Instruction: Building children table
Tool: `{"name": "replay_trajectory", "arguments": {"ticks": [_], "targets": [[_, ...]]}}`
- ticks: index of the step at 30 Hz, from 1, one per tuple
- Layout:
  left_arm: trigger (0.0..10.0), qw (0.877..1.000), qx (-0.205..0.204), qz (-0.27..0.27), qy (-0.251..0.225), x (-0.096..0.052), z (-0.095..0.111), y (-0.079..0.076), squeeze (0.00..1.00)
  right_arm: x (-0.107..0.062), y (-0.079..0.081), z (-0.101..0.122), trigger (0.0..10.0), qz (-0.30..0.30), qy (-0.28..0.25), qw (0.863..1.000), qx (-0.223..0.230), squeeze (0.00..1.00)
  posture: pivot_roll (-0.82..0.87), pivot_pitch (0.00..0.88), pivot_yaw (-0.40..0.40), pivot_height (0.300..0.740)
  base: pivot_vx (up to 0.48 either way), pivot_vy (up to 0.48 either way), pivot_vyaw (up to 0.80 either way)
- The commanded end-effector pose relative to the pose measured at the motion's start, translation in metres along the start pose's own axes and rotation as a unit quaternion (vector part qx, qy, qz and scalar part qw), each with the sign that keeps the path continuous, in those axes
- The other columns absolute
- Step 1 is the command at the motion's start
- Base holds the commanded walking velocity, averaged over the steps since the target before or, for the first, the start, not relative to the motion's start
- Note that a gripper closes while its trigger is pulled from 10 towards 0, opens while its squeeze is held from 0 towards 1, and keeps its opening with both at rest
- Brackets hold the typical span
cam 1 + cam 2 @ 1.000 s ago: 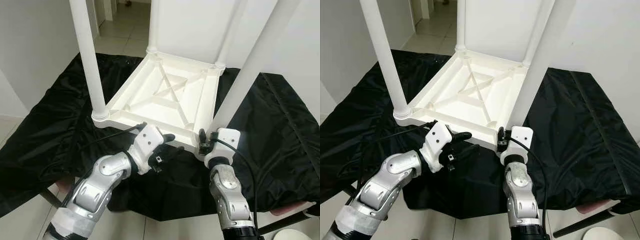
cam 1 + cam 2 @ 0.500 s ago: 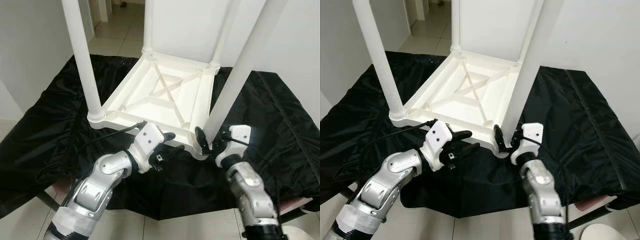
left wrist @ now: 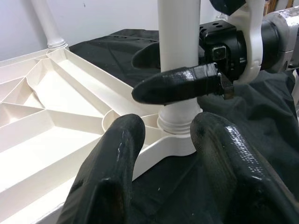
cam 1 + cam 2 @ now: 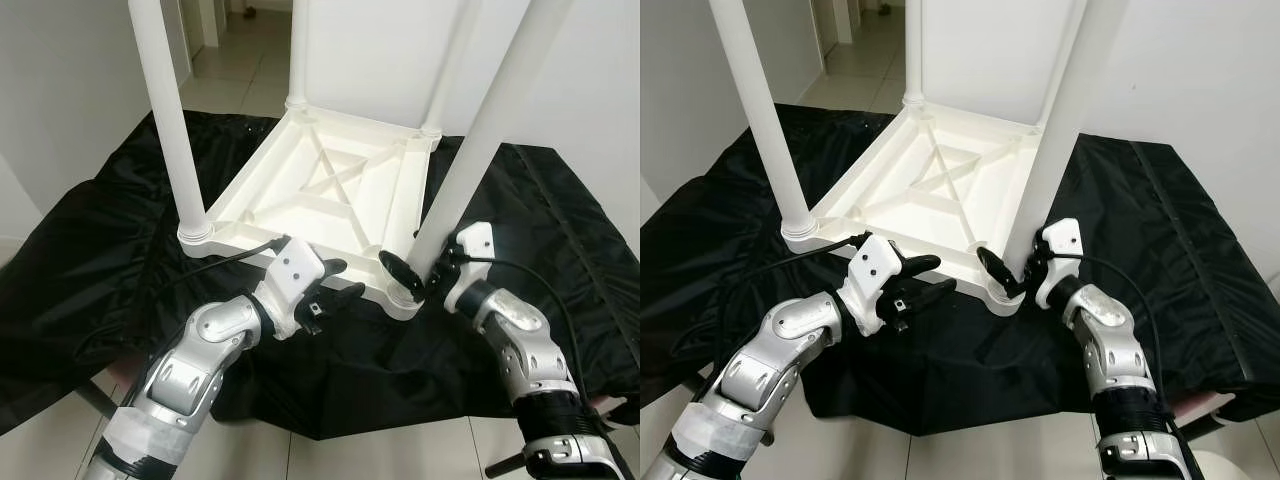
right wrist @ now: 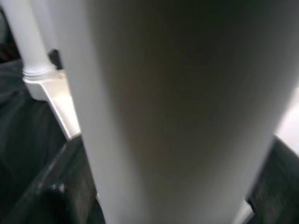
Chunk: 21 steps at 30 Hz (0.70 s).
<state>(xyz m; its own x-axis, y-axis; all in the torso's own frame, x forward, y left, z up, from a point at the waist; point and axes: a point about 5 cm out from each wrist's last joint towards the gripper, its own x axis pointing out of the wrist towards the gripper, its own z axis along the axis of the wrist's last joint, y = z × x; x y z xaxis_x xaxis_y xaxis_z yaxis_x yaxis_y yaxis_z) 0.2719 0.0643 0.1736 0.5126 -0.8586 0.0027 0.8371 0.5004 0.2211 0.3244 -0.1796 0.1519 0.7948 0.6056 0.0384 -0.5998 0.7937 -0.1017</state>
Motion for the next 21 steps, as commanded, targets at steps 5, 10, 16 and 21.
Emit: {"name": "replay_trajectory", "arguments": {"ticks": [5,10,16,21], "targets": [[10.0,1.0,0.008,0.002,0.001,0.001,0.0,0.001,0.0,0.008,0.0,-0.009,0.0,0.059,0.04,0.997,-0.015,0.0,0.04,0.007,-0.041,0.74,0.0,0.0,0.0],[10.0,1.0,0.007,0.005,0.0,0.001,0.001,0.001,0.0,0.006,-0.002,-0.014,0.0,0.08,0.045,0.996,-0.014,0.0,0.04,0.007,-0.043,0.74,0.0,0.0,0.0],[10.0,1.0,0.007,0.005,-0.003,0.002,0.002,0.0,0.0,0.001,-0.005,-0.015,0.0,0.081,0.039,0.996,-0.004,0.0,0.04,0.009,-0.046,0.74,0.0,0.0,0.0],[10.0,1.0,0.007,0.006,-0.006,0.002,0.003,0.001,0.0,-0.001,-0.003,-0.013,0.0,0.073,0.02,0.997,0.013,0.0,0.02,0.025,-0.046,0.74,0.0,0.0,0.0]]}}
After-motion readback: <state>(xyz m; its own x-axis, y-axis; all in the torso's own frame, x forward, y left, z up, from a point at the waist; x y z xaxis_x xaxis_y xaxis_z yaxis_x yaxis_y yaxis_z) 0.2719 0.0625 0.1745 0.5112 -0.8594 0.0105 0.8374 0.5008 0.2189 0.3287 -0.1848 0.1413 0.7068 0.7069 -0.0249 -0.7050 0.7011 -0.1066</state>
